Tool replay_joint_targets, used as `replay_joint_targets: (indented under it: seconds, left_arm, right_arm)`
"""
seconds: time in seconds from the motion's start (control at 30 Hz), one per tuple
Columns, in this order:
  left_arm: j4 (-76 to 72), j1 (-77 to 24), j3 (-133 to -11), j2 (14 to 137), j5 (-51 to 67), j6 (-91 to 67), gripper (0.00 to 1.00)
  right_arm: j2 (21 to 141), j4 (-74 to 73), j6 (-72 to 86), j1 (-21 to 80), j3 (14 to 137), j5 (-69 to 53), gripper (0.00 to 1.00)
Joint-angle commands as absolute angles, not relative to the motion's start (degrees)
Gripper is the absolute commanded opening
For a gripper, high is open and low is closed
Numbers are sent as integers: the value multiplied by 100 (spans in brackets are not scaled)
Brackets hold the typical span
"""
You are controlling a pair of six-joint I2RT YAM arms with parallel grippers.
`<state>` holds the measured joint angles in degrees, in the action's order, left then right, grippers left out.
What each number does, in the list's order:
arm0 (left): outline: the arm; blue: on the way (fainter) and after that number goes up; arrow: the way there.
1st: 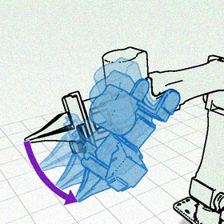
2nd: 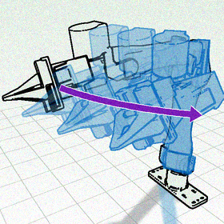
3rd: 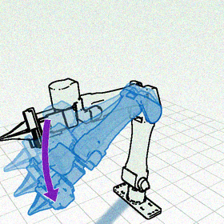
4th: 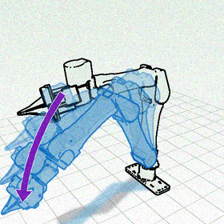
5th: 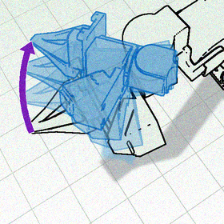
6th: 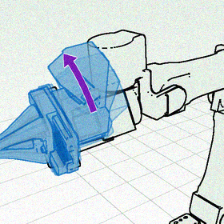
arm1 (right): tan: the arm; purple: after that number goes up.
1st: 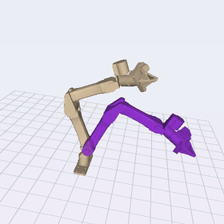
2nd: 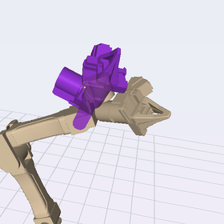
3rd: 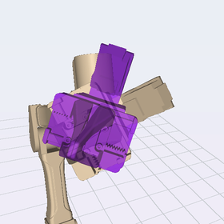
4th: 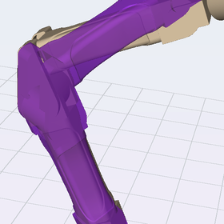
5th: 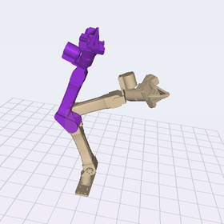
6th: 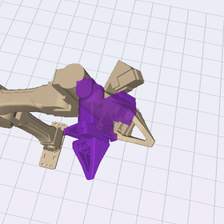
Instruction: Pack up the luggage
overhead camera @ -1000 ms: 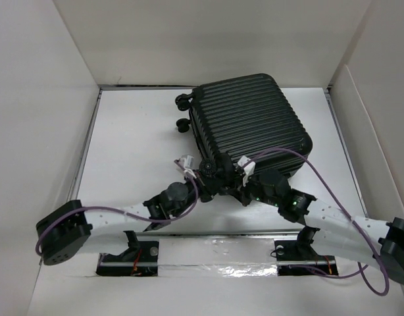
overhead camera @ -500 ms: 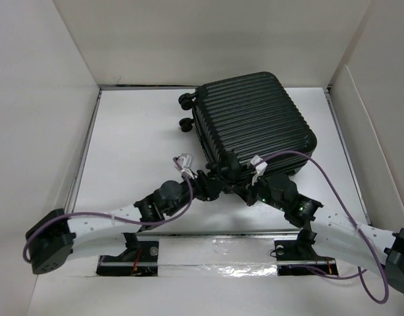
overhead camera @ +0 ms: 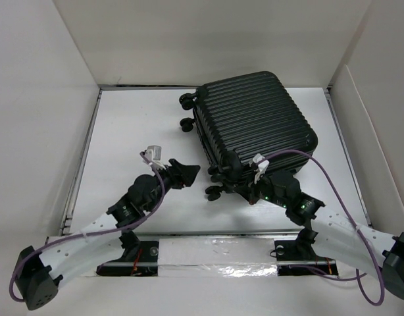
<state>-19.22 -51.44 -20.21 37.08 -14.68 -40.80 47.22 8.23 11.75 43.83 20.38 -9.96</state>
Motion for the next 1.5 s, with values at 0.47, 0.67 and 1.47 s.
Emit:
replay_joint_targets:
  seconds: [0.47, 0.67, 1.47]
  left_arm:
    - [-4385, -4745, -3023, 6380, 896, -3138, 55]
    - [-4772, -4808, -3199, 6890, 1248, -3296, 44]
    - [-4316, -4729, -3085, 6689, 1125, -3419, 30]
  right_arm:
    - [4798, 1449, 1142, 4570, 2312, -1028, 0]
    - [5483, 2081, 1353, 5201, 2583, -950, 0]
    - [6488, 3071, 2180, 5897, 2523, 130, 62]
